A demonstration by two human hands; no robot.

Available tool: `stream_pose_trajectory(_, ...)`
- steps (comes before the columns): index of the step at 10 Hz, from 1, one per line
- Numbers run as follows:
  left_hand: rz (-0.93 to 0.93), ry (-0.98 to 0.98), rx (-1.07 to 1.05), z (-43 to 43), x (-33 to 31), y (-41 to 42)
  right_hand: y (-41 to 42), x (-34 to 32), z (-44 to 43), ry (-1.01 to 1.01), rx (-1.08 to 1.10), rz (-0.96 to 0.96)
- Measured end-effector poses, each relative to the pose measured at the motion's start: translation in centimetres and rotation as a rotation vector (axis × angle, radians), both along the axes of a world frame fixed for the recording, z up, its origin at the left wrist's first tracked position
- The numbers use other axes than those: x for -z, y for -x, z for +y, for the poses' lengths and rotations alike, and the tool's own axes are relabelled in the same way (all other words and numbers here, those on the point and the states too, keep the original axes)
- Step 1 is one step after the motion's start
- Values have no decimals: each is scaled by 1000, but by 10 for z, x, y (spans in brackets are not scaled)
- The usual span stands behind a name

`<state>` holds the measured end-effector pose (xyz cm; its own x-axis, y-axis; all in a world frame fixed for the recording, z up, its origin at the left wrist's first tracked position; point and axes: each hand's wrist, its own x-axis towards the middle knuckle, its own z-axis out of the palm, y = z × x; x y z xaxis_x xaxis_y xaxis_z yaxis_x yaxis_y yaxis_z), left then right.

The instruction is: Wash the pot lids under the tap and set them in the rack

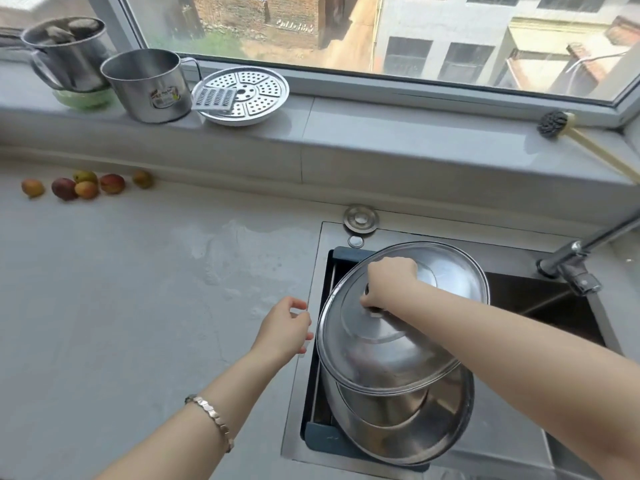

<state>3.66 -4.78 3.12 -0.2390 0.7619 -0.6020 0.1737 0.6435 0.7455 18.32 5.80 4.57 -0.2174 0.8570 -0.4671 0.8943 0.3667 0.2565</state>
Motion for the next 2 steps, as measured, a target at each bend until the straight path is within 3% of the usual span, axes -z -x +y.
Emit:
stream_pose_trajectory(1,36,7,47,1,2,-2,-4,-3,-3,-36,0,21)
stream_pose_trajectory(2,132,-14,123,4,-3,-8,-10,-15,-5,-58,67,177)
